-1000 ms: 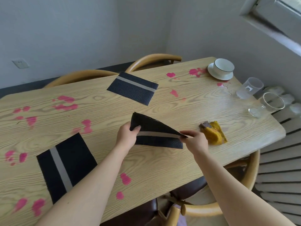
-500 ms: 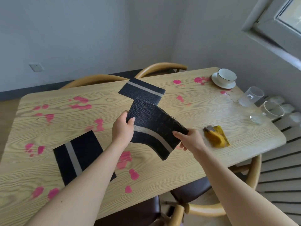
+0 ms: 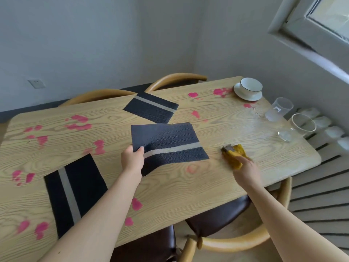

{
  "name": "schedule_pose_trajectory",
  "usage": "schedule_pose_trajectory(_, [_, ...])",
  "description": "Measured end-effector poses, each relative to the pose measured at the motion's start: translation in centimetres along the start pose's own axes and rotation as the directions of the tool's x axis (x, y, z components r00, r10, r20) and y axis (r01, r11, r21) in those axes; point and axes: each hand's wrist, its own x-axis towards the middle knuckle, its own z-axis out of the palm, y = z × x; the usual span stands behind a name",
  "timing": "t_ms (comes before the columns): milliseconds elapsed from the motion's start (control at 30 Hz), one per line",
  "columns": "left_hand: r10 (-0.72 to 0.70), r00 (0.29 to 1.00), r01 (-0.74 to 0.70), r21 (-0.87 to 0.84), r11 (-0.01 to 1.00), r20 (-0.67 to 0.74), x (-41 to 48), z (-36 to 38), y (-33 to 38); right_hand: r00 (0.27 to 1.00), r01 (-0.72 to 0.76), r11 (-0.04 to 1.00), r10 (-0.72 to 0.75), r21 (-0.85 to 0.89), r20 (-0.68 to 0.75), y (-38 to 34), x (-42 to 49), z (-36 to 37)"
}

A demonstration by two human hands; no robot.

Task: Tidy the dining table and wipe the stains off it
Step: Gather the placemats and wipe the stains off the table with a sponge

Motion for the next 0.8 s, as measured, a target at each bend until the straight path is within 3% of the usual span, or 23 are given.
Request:
schedule_pose_trajectory(100, [-0.201,0.979,0.195,-0.17,0.966,-0.019,0.3,1.0,0.0,0.999,0.034,0.998,-0.033,-0.056,0.017,1.2,1.7,0.3])
schedule_pose_trajectory(200, [-0.32,0.946,0.318,-0.342,0.884,0.052,0.9,1.8,0.3,0.997,0.073,0.987,-0.069,-0.146,0.032,1.9,4.1,0.7])
schedule_pose_trajectory(367, [-0.345,0.93,0.366,-0.414,0.833,0.129,1.2,3.6,0.5,0.995,0.077,0.979,-0.065,-0.189,0.071,1.2,6.3,2.8])
schedule_pose_trajectory(467, [-0.33,0.935,0.355,-0.416,0.837,0.133,1.4,4.6,0.5,0.968,0.244,0.955,-0.231,-0.165,0.094,-2.1,4.9,5.2])
schedule_pose_trajectory(600, [-0.35,0.931,0.36,-0.4,0.842,0.102,1.5,5.4,0.2,0.874,0.47,0.878,-0.449,-0.09,0.186,-6.1,1.6,8.3])
schedule_pose_trajectory(700, [-0.357,0.931,0.356,-0.403,0.843,0.076,2.0,5.6,0.0,0.861,0.492,0.866,-0.468,-0.091,0.198,-5.4,2.5,8.1])
schedule_pose_trajectory(800, [-0.367,0.928,0.36,-0.393,0.846,0.059,2.5,5.8,0.1,0.911,0.407,0.908,-0.395,-0.1,0.122,-2.9,5.7,6.4])
